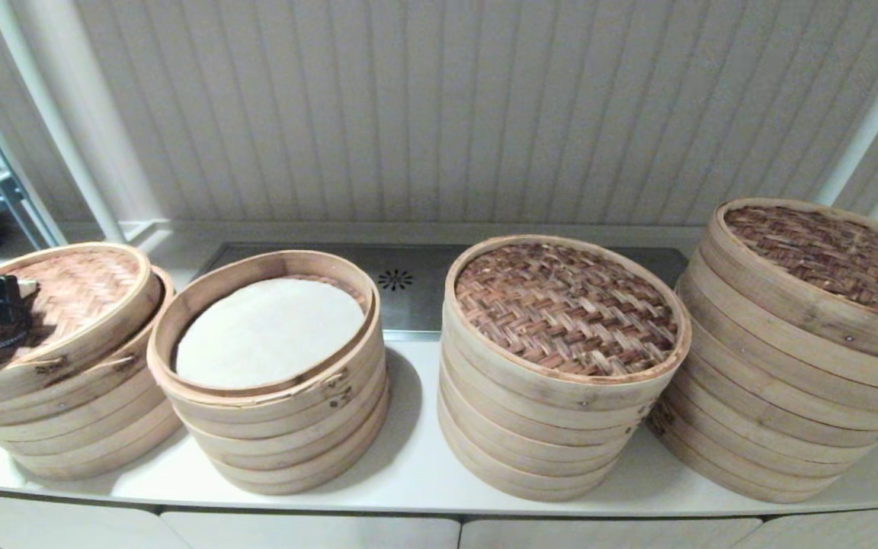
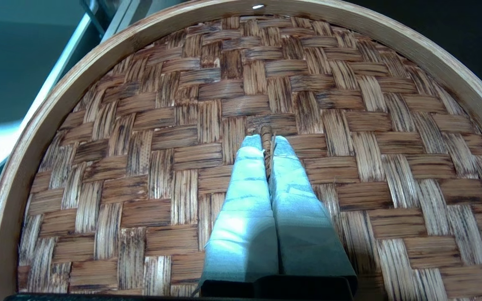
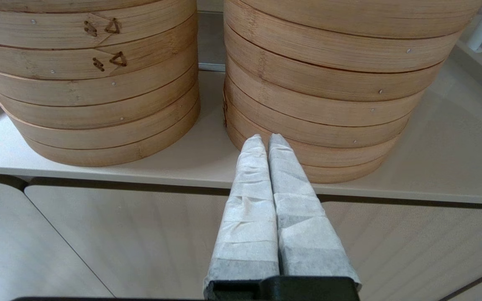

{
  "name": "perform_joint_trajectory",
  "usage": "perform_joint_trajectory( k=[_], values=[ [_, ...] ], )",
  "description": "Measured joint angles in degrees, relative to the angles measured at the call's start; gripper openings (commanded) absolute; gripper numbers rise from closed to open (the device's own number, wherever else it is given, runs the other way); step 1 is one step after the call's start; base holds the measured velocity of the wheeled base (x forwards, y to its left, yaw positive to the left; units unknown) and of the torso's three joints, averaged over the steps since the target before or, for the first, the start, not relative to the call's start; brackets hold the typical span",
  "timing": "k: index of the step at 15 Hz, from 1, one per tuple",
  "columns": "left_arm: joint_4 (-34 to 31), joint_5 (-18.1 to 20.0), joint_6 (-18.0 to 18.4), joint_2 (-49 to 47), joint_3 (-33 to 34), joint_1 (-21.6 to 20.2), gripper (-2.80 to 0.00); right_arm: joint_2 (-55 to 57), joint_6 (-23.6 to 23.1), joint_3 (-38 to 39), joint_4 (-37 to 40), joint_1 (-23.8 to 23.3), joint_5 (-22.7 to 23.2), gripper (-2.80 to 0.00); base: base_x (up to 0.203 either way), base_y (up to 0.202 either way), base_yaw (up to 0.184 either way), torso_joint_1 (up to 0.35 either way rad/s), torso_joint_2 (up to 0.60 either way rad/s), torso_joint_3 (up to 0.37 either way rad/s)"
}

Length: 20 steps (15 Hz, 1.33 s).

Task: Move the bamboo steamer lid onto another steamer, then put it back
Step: Put the steamer

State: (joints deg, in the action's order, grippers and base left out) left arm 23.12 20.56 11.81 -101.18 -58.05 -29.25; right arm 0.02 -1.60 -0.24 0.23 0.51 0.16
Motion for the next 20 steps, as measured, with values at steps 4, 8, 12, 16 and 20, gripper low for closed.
perform_joint_trajectory(
  k=[4, 8, 12, 16, 20],
  values=[
    [0.0, -0.9, -0.1, -0.2, -0.5, 1.5, -2.8, 0.0, 0.0, 0.0, 0.0, 0.0, 0.0, -2.8, 0.0, 0.0, 0.0, 0.0, 0.0, 0.0],
    [0.2, -1.3, -0.1, -0.7, -0.9, 1.7, -2.8, 0.0, 0.0, 0.0, 0.0, 0.0, 0.0, -2.8, 0.0, 0.0, 0.0, 0.0, 0.0, 0.0],
    [-0.3, -1.5, -0.2, -0.8, -1.8, 2.4, -2.8, 0.0, 0.0, 0.0, 0.0, 0.0, 0.0, -2.8, 0.0, 0.0, 0.0, 0.0, 0.0, 0.0],
    [0.2, -1.4, -0.3, -0.5, -1.0, 3.1, -2.8, 0.0, 0.0, 0.0, 0.0, 0.0, 0.0, -2.8, 0.0, 0.0, 0.0, 0.0, 0.0, 0.0],
    [0.2, -1.4, -0.3, -0.1, -0.4, 3.1, -2.8, 0.0, 0.0, 0.0, 0.0, 0.0, 0.0, -2.8, 0.0, 0.0, 0.0, 0.0, 0.0, 0.0]
  ],
)
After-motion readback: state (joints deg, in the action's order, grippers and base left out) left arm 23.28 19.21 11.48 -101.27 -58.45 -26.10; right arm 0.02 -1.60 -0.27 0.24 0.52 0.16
